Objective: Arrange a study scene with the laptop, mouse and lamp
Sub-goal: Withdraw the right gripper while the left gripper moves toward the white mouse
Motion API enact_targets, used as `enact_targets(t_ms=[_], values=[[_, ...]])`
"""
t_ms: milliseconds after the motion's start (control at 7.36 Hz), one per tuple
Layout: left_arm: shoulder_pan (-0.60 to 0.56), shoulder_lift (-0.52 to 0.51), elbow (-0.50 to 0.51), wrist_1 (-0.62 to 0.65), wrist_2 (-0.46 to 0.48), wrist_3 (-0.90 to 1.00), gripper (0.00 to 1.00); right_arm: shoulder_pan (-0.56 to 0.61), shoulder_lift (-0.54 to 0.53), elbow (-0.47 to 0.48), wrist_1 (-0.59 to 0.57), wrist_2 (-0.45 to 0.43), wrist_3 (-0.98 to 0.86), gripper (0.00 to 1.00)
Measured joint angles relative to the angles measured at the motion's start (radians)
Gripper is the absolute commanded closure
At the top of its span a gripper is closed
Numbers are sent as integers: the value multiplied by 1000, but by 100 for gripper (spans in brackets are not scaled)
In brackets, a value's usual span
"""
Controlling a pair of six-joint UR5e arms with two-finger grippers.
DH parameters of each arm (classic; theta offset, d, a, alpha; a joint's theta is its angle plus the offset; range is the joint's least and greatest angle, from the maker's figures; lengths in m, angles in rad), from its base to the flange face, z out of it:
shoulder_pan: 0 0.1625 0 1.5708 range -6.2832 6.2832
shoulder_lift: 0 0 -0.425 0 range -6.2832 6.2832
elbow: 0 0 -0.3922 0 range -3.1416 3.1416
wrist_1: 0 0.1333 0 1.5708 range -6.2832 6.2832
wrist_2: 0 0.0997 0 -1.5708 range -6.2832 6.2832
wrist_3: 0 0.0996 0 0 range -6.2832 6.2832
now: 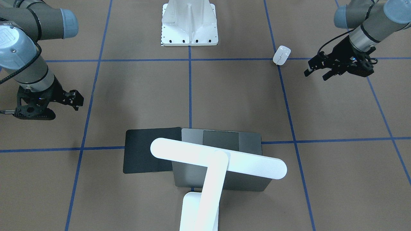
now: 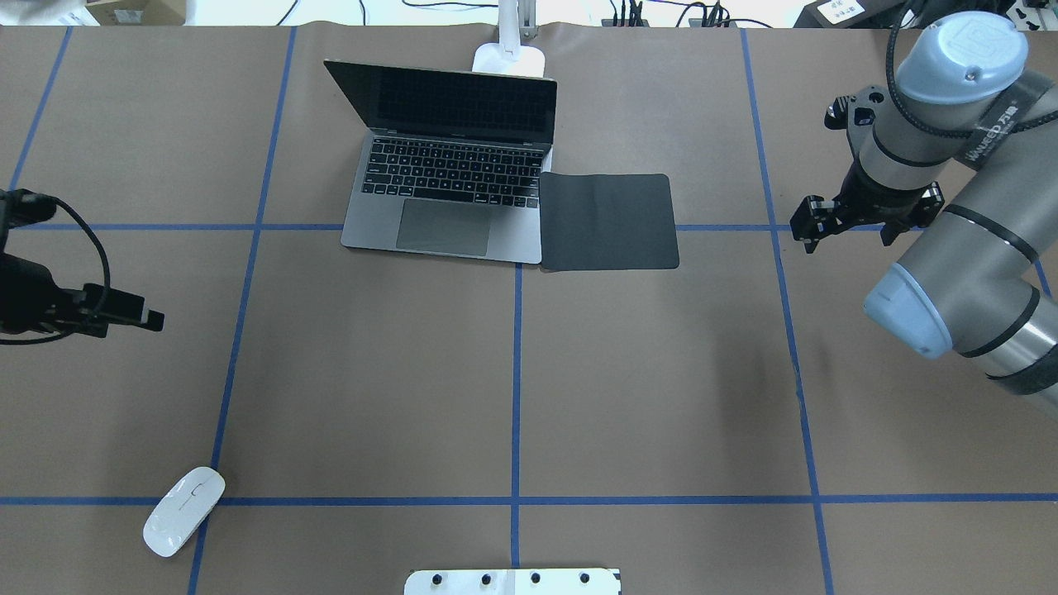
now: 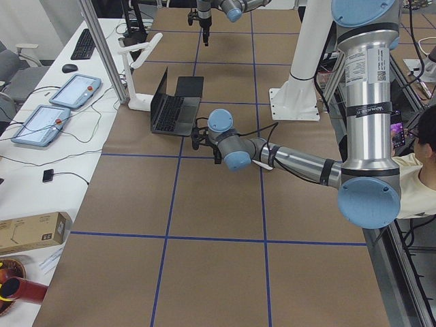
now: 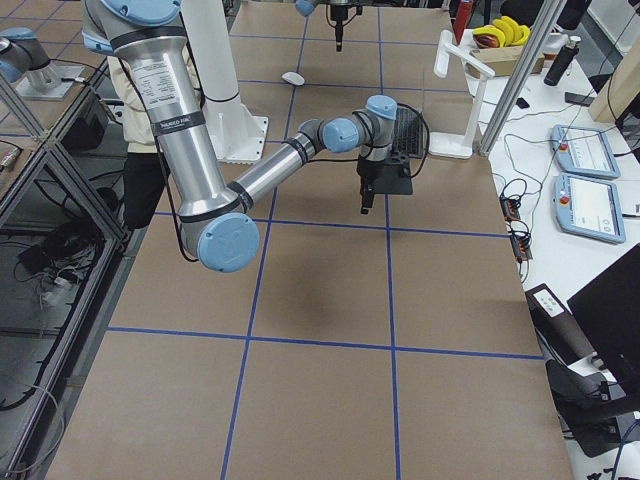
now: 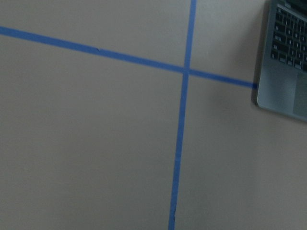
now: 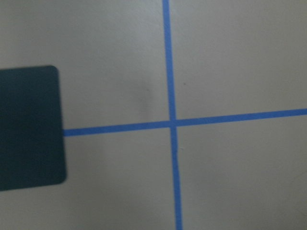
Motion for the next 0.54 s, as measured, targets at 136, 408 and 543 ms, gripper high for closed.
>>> enact_targets(t_ms=[136,408,543], values=[[37,6,-3,18,40,67,0,-1,-15,-14,0,1,-61,0],[124,11,-24,74,108,141,0,0,-29,-48,2,7,-169,0],[158,13,-48,107,136,159,0,1,-32,-63,3,9,-216,0]])
